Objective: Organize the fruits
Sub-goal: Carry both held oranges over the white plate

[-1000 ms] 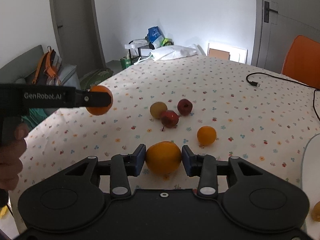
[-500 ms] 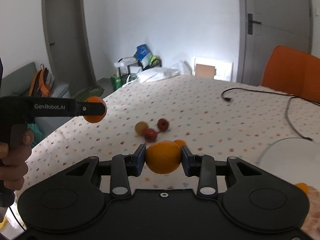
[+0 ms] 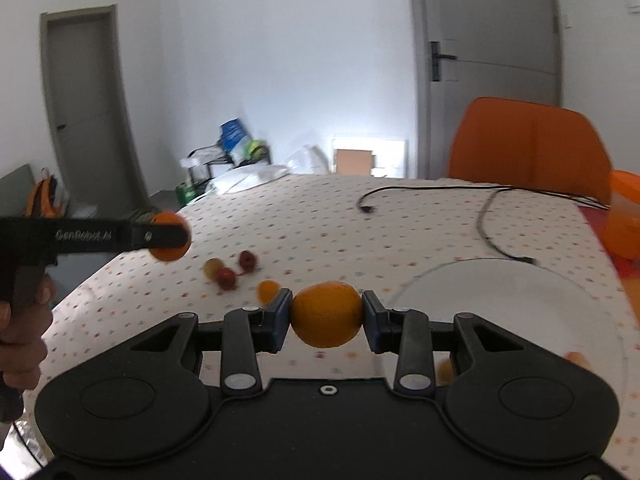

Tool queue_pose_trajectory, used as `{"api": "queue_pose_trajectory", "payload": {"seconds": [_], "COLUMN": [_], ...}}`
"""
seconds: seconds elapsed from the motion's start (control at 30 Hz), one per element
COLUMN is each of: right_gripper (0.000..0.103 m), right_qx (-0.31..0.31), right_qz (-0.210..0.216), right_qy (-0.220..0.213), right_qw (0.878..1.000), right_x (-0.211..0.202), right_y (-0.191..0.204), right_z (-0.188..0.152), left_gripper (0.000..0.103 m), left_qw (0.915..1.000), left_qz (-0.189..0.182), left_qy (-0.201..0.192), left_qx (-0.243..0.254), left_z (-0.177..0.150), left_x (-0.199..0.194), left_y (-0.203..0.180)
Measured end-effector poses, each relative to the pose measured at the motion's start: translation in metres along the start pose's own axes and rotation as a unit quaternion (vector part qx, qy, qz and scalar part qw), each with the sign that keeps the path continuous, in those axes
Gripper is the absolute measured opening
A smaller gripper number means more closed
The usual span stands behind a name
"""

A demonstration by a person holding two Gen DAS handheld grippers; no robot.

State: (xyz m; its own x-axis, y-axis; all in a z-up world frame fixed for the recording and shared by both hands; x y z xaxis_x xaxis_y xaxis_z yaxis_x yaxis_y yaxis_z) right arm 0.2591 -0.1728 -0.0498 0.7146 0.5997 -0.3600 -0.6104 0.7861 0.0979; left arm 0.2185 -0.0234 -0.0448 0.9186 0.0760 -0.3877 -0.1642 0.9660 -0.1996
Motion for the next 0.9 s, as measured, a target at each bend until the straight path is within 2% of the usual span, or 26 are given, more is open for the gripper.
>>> {"api": "queue_pose_trajectory", "payload": {"seconds": [0.47,0.9], "right_gripper": [0.036,0.036], "right_qx": [0.050,0.079], "right_qz": [-0.098,-0.129], "right_qy": [-0.018,-0.021], "right_qw": [0.994,0.988], "right_x": [-0.033,-0.039], "right_y": [-0.076,-0.115], "right_z": [-0.008,-0.026], "left_gripper": [0.039,0.039], "left_qw": [0.9968,0.9921], "left_qz": [-0.069,-0.105], "left_qy": [0.010,0.027], "left_qx": [0.038,0.064], "left_z": [-0.004,-0.012], "left_x": [0.010,0.037], "left_y": [-0.062,-0.108]}}
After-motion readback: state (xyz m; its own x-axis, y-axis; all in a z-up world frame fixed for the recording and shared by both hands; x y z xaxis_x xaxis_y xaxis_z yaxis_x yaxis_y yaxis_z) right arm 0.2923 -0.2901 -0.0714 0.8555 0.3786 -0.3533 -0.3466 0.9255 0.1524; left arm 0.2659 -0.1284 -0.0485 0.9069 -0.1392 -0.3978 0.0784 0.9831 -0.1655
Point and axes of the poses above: each gripper's, at about its wrist camera, not at the fingertips, and x roughly the way its jaws point, y to its left, z to its top, the point moved 8 cm from there along x, roughly the way its jaws point, and after that the axes turned 6 degrees about -y, right-handed, at the moved point
